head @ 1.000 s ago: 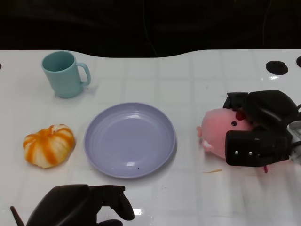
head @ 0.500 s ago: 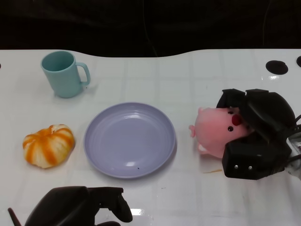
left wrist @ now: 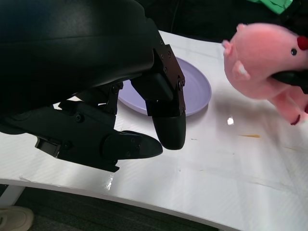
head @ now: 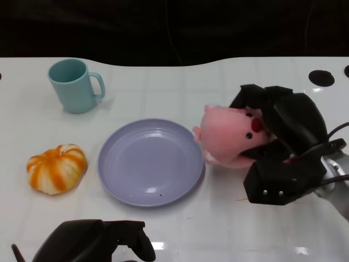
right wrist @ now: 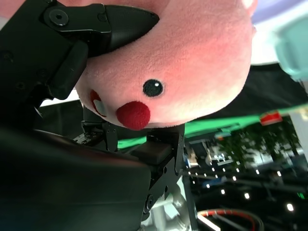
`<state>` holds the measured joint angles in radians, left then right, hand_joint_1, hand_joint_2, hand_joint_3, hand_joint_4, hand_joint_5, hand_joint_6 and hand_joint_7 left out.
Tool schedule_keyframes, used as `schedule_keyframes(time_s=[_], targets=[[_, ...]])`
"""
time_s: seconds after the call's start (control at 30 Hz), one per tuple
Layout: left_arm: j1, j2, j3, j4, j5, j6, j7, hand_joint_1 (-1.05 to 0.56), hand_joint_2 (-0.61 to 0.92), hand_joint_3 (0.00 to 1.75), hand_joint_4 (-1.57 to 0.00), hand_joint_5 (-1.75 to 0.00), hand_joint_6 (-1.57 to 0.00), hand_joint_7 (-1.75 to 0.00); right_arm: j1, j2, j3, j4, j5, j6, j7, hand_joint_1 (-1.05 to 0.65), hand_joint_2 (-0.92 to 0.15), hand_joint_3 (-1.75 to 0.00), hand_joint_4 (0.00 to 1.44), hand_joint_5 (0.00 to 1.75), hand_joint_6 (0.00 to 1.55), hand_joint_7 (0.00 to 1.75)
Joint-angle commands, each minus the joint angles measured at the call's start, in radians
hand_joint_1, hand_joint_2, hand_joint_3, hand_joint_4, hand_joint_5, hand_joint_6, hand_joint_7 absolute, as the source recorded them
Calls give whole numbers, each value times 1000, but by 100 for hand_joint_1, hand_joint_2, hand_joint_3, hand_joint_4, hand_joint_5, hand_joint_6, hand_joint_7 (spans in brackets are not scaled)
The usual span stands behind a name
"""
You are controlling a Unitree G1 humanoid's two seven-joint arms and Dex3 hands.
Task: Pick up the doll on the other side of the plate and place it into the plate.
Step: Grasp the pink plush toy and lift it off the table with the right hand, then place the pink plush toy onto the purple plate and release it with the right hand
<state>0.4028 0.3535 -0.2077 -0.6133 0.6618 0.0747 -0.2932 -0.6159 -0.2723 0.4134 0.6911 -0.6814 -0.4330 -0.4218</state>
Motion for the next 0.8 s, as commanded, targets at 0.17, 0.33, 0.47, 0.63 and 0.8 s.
schedule_keyframes(time_s=[0.17, 0.33, 0.47, 0.63, 0.8], targets=[[-6, -12, -23, 8, 28, -20, 22, -28, 92, 33, -68, -154, -77, -84, -39, 63, -8, -64, 21, -5, 48, -17, -28, -143, 99, 175, 74, 175], [-9, -20, -35, 10, 43, -23, 31, -28, 92, 33, -68, -156, -77, -85, -90, 134, 12, -60, 2, 16, 79, -19, -27, -142, 99, 175, 74, 175], [-8, -30, -42, 0, 52, -9, 21, -27, 92, 32, -67, -154, -76, -85, -150, 193, 43, -9, -20, 24, 74, -22, -25, -139, 99, 175, 74, 175], [-10, -40, -50, -4, 68, -11, 22, -27, 92, 31, -69, -154, -77, -86, -203, 267, 60, 54, -7, 91, 139, -22, -25, -137, 99, 175, 74, 175], [-6, -49, -53, -8, 68, -6, 23, -26, 92, 30, -69, -155, -77, -86, -249, 321, 75, 133, -2, 109, 161, -22, -28, -132, 96, 175, 71, 175]])
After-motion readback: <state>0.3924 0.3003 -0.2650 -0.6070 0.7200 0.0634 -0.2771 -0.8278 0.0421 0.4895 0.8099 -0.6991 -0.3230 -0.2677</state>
